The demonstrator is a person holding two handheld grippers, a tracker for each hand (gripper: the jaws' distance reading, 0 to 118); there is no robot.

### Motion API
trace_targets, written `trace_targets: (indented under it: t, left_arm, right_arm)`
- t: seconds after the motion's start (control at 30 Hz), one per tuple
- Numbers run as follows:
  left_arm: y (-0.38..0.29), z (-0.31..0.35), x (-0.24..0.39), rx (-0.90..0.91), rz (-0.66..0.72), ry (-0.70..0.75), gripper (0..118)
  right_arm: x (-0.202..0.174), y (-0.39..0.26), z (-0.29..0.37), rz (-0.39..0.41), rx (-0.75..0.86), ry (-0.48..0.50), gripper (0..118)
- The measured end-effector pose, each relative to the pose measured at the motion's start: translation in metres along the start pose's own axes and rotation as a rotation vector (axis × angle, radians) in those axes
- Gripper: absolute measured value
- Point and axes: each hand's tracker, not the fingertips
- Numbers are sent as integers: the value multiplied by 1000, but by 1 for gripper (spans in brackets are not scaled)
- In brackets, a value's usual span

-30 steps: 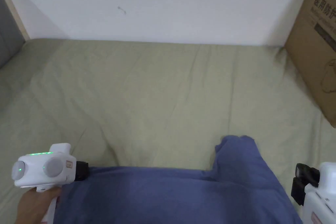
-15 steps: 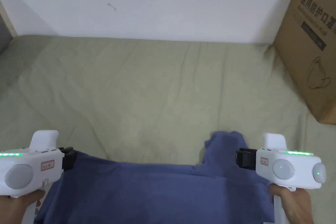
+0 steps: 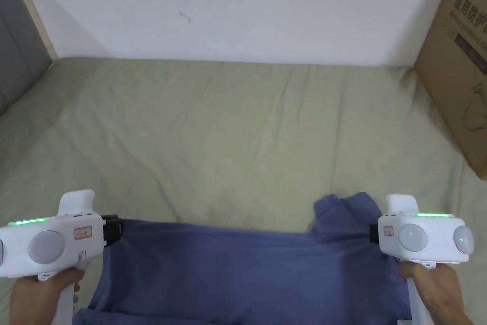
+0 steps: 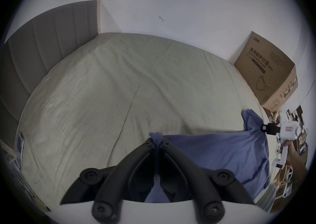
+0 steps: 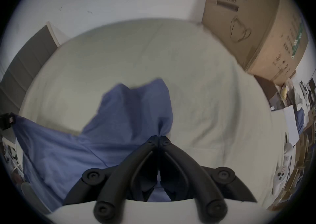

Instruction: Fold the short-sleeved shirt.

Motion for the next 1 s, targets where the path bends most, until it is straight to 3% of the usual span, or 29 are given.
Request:
trace_targets:
  t: [0.3, 0.47, 0.6, 0.77, 1.0]
  left_arm:
    - [-30, 69, -13, 57, 55, -15, 3]
    - [-71, 107, -31, 53, 59, -33, 3]
    - [-115, 117, -40, 2, 64, -15, 3]
    - [-174, 102, -48, -92, 75, 39, 3]
    - [-210, 74, -50, -137, 37, 101, 5]
  right_arm:
    - [10, -50, 175, 2, 277, 107, 0]
    - [18, -114, 228, -24, 301, 132, 0]
    - [15, -169, 237, -64, 262, 147, 0]
    - [18, -228, 198, -101, 147, 120, 0]
    - [11, -260, 158, -144, -11, 49, 0]
